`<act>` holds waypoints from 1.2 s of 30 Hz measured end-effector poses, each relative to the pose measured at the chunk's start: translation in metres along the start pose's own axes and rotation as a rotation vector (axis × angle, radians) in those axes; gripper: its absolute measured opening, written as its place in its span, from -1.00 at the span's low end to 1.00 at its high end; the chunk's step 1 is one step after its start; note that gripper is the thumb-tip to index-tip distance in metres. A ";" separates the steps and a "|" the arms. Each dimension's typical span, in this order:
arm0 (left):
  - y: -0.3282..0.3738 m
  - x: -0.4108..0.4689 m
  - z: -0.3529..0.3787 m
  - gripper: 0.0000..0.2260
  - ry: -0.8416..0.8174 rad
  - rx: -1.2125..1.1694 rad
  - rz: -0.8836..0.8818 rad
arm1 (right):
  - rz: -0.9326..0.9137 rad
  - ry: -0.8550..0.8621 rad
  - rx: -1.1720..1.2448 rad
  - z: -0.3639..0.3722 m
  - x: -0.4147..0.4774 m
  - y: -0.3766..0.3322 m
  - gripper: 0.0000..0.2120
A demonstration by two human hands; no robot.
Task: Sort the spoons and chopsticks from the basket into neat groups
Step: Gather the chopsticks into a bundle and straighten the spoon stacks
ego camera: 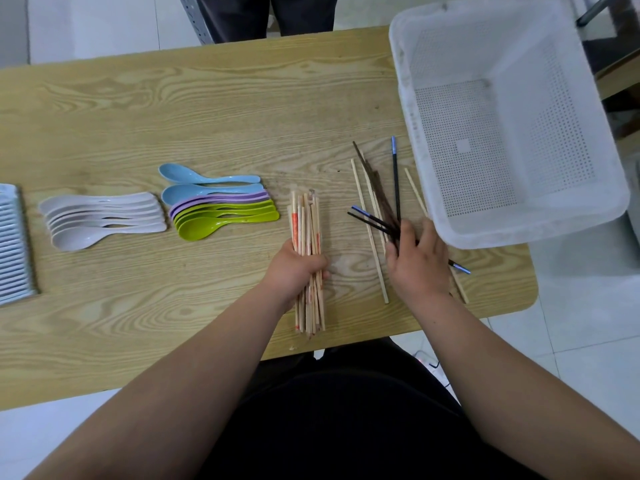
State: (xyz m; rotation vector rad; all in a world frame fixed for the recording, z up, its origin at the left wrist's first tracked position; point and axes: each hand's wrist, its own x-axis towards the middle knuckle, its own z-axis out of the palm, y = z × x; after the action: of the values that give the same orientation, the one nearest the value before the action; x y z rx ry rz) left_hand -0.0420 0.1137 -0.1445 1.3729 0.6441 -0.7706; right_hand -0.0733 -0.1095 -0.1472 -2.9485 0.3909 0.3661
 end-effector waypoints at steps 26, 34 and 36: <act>0.004 -0.005 -0.010 -0.69 -0.012 -0.031 0.039 | 0.209 -0.141 0.382 -0.016 0.025 -0.049 -0.59; 0.004 -0.006 -0.009 -0.73 -0.004 -0.046 0.038 | 0.283 -0.220 0.362 -0.022 0.036 -0.054 -0.65; 0.003 -0.006 -0.009 -0.75 0.004 -0.037 0.038 | 0.284 -0.254 0.354 -0.023 0.038 -0.055 -0.67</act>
State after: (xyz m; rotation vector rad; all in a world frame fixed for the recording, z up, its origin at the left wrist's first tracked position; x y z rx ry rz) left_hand -0.0425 0.1232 -0.1386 1.3497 0.6305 -0.7226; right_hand -0.0174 -0.0704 -0.1292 -2.4673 0.7536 0.6252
